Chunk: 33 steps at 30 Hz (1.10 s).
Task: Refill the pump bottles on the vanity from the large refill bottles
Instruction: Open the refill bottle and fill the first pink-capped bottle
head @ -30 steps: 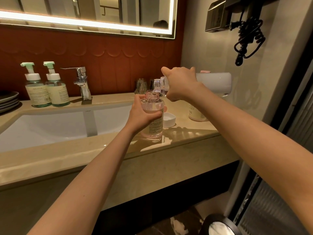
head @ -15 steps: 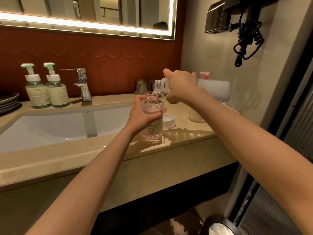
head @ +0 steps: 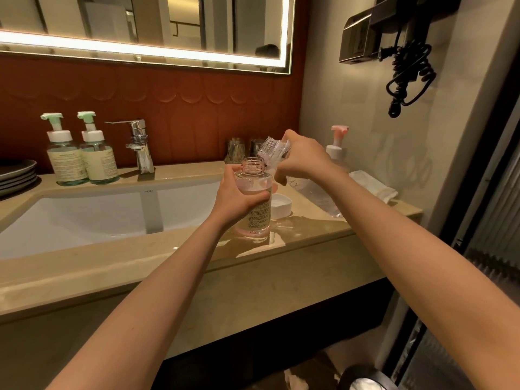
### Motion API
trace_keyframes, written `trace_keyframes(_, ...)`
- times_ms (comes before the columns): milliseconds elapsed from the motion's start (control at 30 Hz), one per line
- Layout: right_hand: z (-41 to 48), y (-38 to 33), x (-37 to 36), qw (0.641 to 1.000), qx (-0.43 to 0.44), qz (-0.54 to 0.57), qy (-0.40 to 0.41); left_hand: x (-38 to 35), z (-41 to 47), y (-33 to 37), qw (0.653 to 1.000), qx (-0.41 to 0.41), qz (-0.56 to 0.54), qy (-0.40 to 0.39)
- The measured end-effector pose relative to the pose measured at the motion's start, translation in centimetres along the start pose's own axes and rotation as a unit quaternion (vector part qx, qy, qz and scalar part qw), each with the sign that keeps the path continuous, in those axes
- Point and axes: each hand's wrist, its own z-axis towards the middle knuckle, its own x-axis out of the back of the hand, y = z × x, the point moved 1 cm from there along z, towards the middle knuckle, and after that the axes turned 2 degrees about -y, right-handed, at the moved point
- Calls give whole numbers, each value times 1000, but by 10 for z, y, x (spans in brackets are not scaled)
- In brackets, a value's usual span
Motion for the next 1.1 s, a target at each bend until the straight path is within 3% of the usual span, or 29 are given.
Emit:
trace_keyframes(200, 1, 11, -2, 988, -38, 150, -9, 0, 0, 0, 1000, 3, 1, 0)
trace_keyframes(633, 2, 23, -2, 951, -65, 296, 64, 1, -3, 3, 1000, 3, -12, -6)
trace_keyframes(833, -7, 34, 2, 931, -96, 325, 137, 1, -3, 5, 999, 12, -26, -16)
trace_keyframes(1100, -3, 37, -5, 924, -97, 326, 173, 1, -3, 5, 999, 17, -34, -19)
